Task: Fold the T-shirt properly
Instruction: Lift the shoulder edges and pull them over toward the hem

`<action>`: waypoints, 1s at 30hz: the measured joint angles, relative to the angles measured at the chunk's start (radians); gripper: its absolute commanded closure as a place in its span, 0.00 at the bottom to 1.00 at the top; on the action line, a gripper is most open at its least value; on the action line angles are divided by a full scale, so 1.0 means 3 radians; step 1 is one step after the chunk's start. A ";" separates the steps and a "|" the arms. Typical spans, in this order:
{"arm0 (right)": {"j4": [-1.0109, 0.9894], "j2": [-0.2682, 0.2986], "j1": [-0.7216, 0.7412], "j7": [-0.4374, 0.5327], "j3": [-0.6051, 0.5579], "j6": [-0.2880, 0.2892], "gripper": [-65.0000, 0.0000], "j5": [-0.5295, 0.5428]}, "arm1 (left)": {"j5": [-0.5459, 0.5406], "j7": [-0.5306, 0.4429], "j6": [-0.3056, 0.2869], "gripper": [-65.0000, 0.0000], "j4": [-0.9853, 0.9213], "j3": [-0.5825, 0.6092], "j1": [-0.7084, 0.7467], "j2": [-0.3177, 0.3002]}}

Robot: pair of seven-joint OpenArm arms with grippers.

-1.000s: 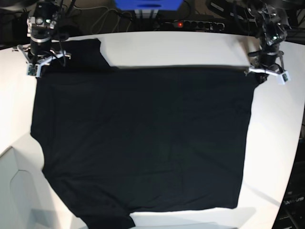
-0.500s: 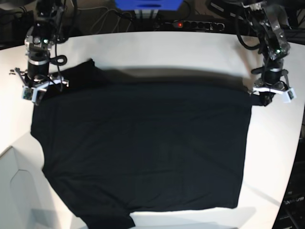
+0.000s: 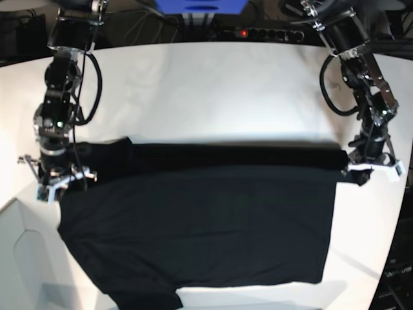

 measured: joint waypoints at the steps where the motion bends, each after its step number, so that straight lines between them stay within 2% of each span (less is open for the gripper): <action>1: -0.0084 0.0018 0.0069 -0.0004 -0.0010 -0.0001 1.00 -0.0003 | 0.0006 0.0004 -0.0009 1.00 -0.0047 0.0003 -0.0064 0.0000; 12: -0.0941 0.0109 0.0837 0.0028 -0.0019 -0.0003 1.00 -0.0022 | 0.0014 -0.0017 0.0014 1.00 -0.0557 0.0387 -0.0548 -0.0074; 17: -0.0992 0.0117 0.0830 0.0008 -0.0024 -0.0003 1.00 -0.0019 | 0.0015 -0.0017 0.0015 1.00 -0.0579 0.0449 -0.0553 -0.0072; 19: -0.1005 0.0117 0.0759 -0.0106 -0.0023 -0.0003 1.00 -0.0020 | 0.0017 -0.0017 0.0015 1.00 -0.0577 0.0448 -0.0552 -0.0074; 21: -0.1097 0.0117 0.0710 -0.0142 -0.0023 -0.0001 0.93 -0.0018 | 0.0017 -0.0027 0.0015 1.00 -0.0579 0.0448 -0.0546 -0.0075; 25: -0.1330 0.0093 0.0764 -0.0122 -0.0031 0.0000 0.70 -0.0015 | 0.0018 -0.0024 0.0015 1.00 -0.0579 0.0446 -0.0505 -0.0074; 30: -0.1565 0.0128 0.0919 -0.0084 -0.0273 0.0003 0.51 -0.0015 | 0.0018 -0.0025 0.0015 1.00 -0.0579 0.0446 -0.0491 -0.0075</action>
